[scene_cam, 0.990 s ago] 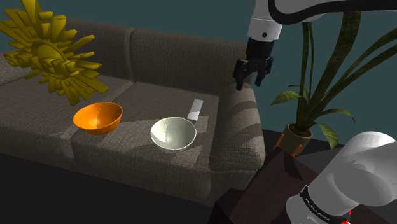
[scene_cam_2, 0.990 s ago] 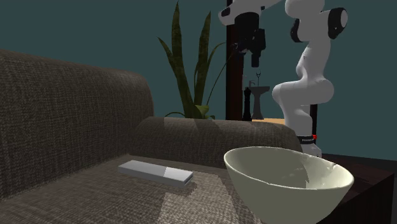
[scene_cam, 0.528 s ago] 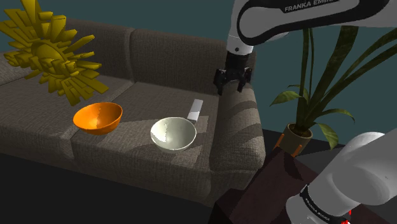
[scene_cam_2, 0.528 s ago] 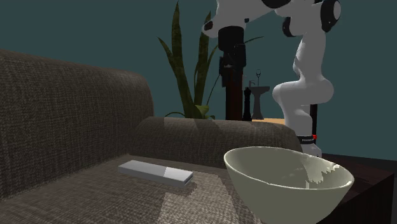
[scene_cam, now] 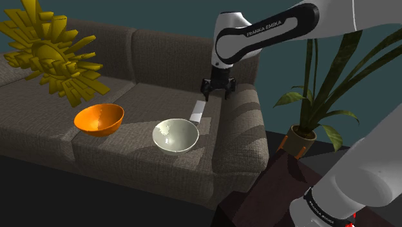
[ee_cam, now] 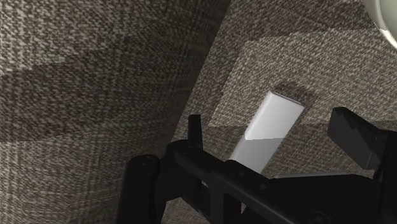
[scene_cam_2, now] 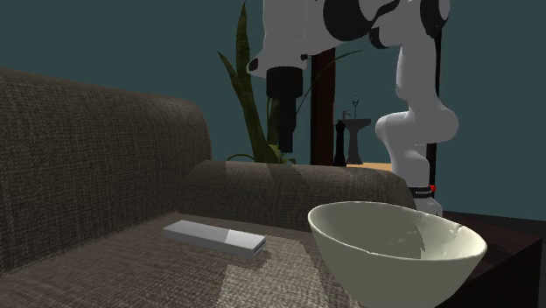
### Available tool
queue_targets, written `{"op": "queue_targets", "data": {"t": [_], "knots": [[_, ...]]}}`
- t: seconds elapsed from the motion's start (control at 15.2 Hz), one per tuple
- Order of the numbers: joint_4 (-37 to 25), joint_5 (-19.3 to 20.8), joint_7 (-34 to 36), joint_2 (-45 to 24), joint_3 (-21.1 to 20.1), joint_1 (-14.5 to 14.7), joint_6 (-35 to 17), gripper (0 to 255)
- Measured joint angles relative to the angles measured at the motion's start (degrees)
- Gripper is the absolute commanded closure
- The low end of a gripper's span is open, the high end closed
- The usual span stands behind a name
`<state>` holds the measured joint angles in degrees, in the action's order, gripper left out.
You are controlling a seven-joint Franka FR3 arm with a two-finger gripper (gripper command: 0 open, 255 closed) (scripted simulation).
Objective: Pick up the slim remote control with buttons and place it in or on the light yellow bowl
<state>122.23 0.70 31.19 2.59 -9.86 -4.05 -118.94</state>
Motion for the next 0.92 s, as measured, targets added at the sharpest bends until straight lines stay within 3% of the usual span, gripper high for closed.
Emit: {"op": "queue_targets", "data": {"t": [0.4, 0.92], "knots": [[-8.08, 2.71, 6.85, -12.34, 0.47, -0.01, -4.33, 0], [-24.26, 5.18, 13.78, -30.37, 3.02, 0.69, -6.42, 0]]}}
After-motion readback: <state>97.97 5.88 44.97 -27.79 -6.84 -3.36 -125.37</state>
